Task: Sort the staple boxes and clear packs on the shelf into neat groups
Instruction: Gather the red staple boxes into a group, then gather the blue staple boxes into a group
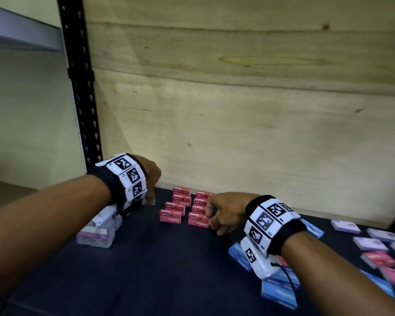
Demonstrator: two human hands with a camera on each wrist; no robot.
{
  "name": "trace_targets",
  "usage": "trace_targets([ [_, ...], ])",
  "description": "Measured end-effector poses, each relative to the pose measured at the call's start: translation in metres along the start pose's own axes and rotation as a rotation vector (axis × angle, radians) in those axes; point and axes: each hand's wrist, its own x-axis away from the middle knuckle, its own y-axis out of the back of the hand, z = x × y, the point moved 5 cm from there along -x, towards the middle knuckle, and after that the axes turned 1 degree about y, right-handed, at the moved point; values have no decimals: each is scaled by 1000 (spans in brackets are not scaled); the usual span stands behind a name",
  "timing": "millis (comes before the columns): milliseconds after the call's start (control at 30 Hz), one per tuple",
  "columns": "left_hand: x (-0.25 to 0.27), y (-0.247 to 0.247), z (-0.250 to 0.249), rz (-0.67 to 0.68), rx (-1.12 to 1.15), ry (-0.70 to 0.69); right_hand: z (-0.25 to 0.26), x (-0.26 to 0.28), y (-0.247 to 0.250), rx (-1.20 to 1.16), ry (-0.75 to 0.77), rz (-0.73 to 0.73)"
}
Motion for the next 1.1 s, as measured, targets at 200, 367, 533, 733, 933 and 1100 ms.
trace_targets([
  [200, 15, 38, -33, -20, 123, -59, -34, 13, 25, -117, -28, -26],
  [367, 15, 66, -90, -93, 215, -213, -87, 42, 69, -6, -126, -142],
  [533, -7, 83, -147, -174, 234, -261, -135, 65, 96, 168, -224, -221],
  [733, -33, 89, -193, -187, 198, -265, -166, 62, 105, 359, -278, -225],
  [933, -52, 97, -215, -245, 168, -296, -169, 40, 100, 449, -221, -170],
  [1100, -62, 99, -230, -279, 140, -337, -169, 29, 93, 515, -174, -82],
])
